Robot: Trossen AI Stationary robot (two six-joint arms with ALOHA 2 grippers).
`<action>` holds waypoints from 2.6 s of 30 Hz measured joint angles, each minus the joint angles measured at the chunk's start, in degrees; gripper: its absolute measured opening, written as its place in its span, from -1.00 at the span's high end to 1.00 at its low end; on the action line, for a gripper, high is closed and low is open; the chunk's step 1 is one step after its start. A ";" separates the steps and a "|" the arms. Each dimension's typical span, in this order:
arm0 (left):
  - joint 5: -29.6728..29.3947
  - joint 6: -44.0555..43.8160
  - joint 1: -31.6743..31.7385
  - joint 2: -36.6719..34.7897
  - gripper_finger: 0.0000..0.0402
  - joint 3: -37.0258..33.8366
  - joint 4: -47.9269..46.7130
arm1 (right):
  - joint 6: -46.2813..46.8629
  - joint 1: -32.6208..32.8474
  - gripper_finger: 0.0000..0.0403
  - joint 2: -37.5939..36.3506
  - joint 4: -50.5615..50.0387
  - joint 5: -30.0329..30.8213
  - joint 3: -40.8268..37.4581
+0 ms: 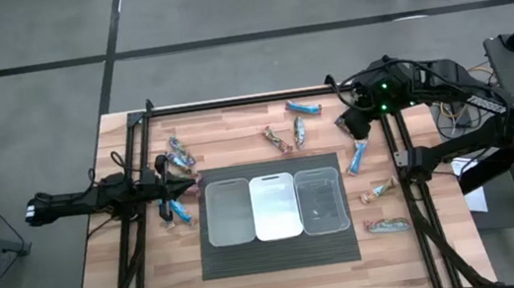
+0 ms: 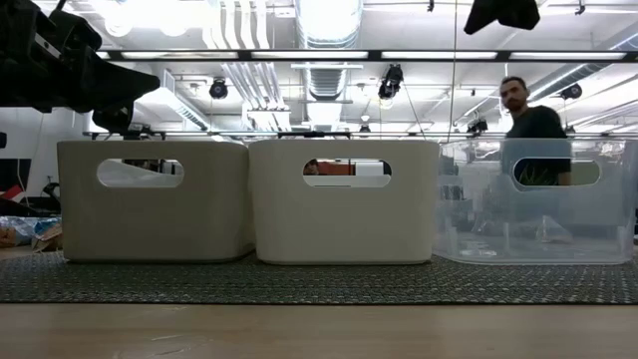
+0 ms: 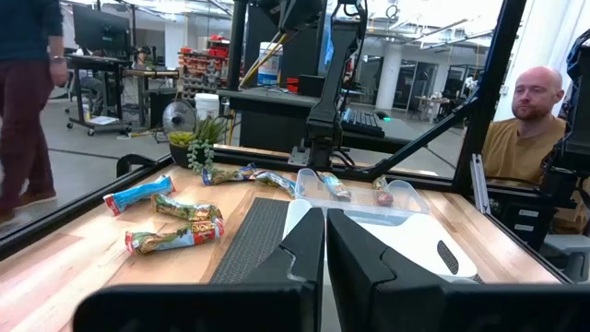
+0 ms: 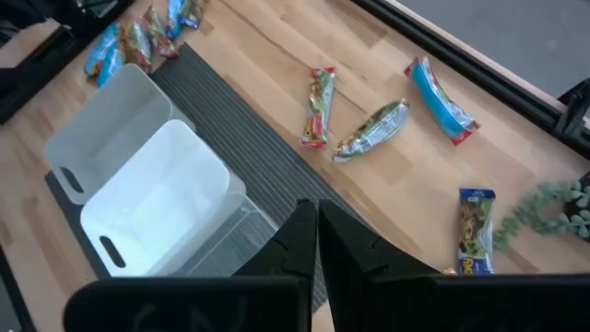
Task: Pick and place Granola Bars by type
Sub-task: Put the red granola bar into the gray bin
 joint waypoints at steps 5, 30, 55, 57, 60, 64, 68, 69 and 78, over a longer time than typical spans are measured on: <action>0.00 0.02 0.00 0.00 1.00 0.01 0.00 | -0.15 0.00 0.96 0.79 -0.22 0.12 -0.57; 0.02 0.01 0.00 0.00 1.00 0.01 0.00 | -0.26 -3.27 0.96 12.54 7.00 0.56 -0.37; 0.02 0.02 0.00 0.00 1.00 0.01 0.00 | -16.63 -18.13 0.96 18.10 10.46 -1.24 -0.35; 0.02 0.02 0.00 0.00 1.00 0.01 0.00 | -18.29 -18.67 0.96 18.93 10.68 -1.28 -0.35; 0.00 0.00 0.00 0.00 1.00 -0.01 0.00 | -20.57 -19.64 0.96 20.21 11.37 -1.34 -0.35; 0.02 0.01 0.00 0.00 1.00 0.00 0.00 | -23.16 -20.59 0.96 22.07 13.82 -1.51 -0.35; 0.02 0.00 0.00 0.00 1.00 0.00 0.00 | -25.71 -21.29 0.96 23.61 16.22 -3.82 -0.35; 0.02 0.00 0.00 0.00 1.00 0.01 0.00 | -26.47 -21.44 0.96 23.98 16.60 -3.88 -0.35; 0.02 0.02 0.00 -0.02 1.00 0.01 0.00 | -31.07 -22.18 0.96 27.29 15.49 -3.97 4.56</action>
